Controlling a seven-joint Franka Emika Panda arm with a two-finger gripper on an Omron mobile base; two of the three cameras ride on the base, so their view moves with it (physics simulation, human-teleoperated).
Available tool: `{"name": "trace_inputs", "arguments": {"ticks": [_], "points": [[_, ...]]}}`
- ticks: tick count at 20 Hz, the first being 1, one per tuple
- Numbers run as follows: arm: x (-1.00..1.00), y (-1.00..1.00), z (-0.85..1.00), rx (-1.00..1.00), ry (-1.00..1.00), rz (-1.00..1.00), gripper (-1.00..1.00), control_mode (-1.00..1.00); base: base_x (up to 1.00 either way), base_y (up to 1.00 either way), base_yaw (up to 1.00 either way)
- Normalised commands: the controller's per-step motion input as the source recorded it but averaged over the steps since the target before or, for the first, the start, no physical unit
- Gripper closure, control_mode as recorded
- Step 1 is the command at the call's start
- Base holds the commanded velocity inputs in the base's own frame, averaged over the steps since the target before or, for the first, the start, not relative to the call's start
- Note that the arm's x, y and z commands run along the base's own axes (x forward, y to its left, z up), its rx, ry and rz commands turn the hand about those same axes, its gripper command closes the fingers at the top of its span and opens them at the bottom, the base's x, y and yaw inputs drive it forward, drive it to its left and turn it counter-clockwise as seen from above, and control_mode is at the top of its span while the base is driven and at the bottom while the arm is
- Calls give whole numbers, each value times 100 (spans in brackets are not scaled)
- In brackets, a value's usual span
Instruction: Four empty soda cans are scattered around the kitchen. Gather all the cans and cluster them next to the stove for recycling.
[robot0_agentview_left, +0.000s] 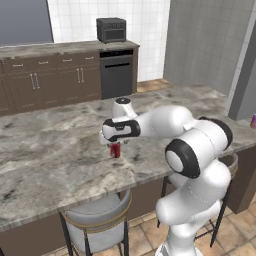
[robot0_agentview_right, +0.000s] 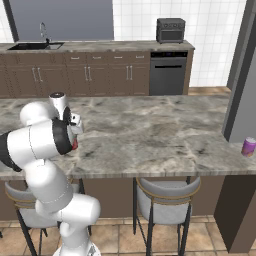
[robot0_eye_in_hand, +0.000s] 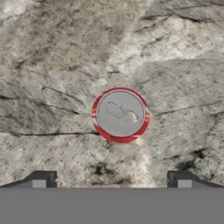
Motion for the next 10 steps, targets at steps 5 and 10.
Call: {"name": "trace_inputs", "arguments": {"ticks": [5, 10], "points": [[19, 0, -7, 0, 0, 0, -100, -100, 0, 0, 0], [18, 1, -11, 0, 1, 0, -100, -100, 0, 0, 0]]}}
